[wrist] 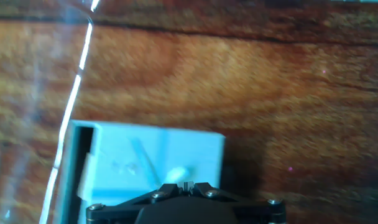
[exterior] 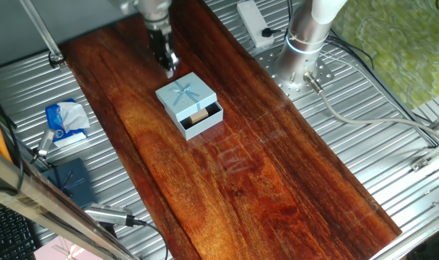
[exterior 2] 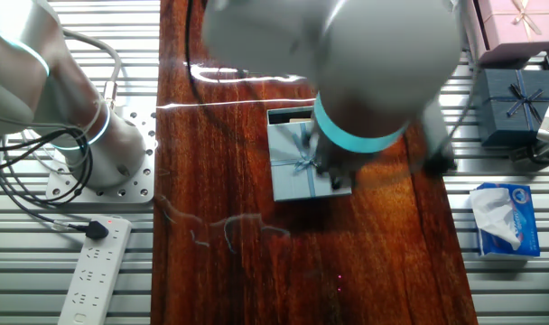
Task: Slide the outer casing onto the gift box
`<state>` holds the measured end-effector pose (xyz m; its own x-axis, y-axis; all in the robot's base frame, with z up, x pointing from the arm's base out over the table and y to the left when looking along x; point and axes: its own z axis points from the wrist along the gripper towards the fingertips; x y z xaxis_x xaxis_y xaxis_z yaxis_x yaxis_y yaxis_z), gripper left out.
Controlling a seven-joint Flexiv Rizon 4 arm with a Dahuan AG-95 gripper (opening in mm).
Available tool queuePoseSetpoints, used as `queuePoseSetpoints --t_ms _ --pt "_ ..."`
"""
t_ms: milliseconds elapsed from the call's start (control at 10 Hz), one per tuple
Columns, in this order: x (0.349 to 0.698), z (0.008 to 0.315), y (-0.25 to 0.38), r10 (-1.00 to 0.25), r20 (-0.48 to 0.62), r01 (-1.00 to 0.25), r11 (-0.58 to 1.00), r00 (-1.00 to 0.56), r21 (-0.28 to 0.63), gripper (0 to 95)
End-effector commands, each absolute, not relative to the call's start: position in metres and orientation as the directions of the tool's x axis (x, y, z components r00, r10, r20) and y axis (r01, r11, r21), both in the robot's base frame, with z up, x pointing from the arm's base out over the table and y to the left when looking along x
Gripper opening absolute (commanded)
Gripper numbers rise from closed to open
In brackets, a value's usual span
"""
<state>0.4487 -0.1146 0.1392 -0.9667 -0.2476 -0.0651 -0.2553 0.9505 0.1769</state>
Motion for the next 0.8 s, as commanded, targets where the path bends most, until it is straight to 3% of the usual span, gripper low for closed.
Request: queuePoseSetpoints --t_ms 100,800 --pt "0.448 0.129 -0.128 -0.264 -0.074 -0.273 0.944 -0.962 0.183 0.0" --pt "0.456 0.118 -0.135 -0.276 -0.078 -0.285 0.942 -0.958 0.178 0.0"
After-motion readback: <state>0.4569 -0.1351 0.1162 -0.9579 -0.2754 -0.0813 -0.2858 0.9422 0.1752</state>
